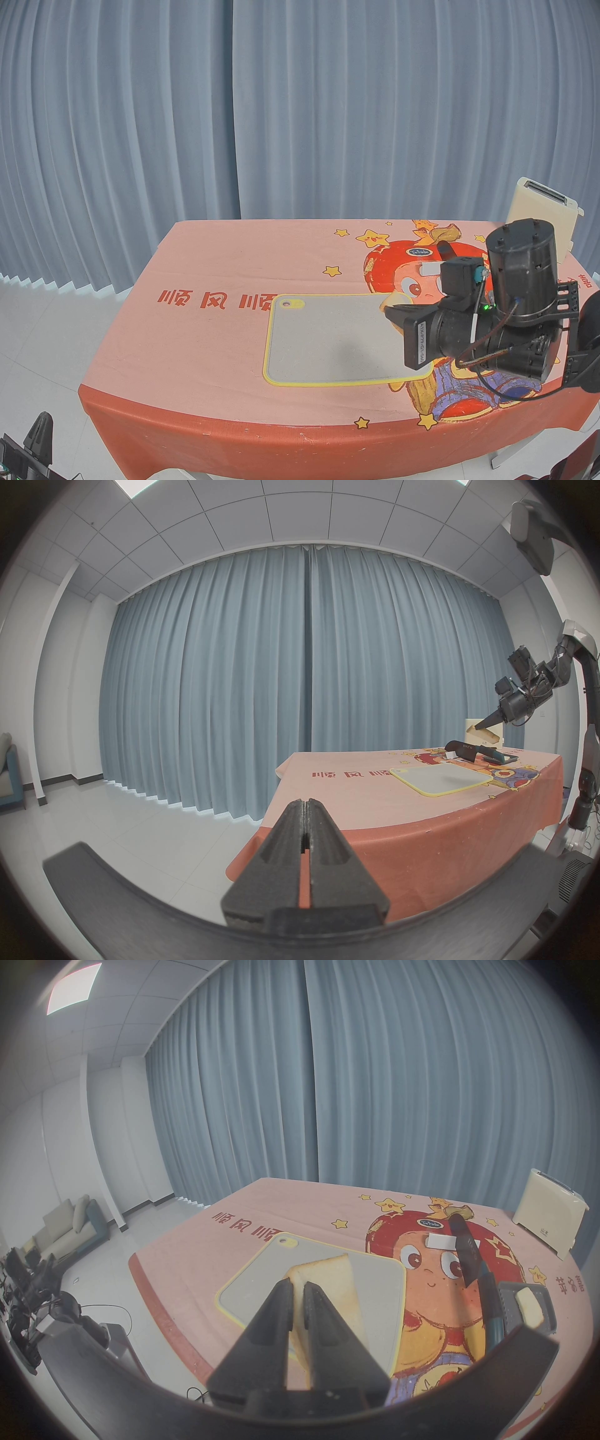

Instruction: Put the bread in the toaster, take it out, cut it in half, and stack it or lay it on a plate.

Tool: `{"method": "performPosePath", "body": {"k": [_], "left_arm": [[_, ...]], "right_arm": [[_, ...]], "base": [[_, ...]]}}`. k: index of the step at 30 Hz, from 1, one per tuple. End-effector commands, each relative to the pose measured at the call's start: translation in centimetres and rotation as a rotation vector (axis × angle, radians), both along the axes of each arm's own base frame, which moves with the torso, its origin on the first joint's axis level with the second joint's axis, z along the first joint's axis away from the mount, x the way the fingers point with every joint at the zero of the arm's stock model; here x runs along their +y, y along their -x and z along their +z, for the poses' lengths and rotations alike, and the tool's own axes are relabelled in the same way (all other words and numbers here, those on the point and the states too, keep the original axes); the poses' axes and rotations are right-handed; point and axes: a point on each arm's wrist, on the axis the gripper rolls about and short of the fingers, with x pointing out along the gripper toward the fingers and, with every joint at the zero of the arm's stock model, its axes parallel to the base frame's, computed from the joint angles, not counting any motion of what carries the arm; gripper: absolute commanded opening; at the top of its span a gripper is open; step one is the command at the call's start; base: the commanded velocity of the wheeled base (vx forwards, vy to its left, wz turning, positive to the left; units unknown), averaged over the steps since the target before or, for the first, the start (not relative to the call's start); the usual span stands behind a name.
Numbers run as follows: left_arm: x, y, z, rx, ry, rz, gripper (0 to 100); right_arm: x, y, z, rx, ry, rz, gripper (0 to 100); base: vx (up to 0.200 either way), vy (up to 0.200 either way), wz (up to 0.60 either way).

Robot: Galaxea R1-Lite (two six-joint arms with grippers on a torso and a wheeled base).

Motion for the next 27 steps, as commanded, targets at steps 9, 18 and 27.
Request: {"method": "performPosePath", "body": {"k": [9,18,27], "left_arm": [[0.00,-0.05,-0.51,0.007,0.000,0.002,0],[0.00,-0.05,-0.51,0.007,-0.001,0.002,0],[0.00,-0.05,-0.51,0.007,0.000,0.002,0]], "right_arm": [[-0.35,1.38,0.45,-0.001,-0.035,0.054,0],[-0.26,1.09,0.16,-0.046,-0.083,0.050,0],[-0.27,1.03,0.35,-0.068,-0.103,0.043,0]], "base": [[0.000,0.000,0.00],[0.000,0.000,0.00],[0.000,0.000,0.00]]}}
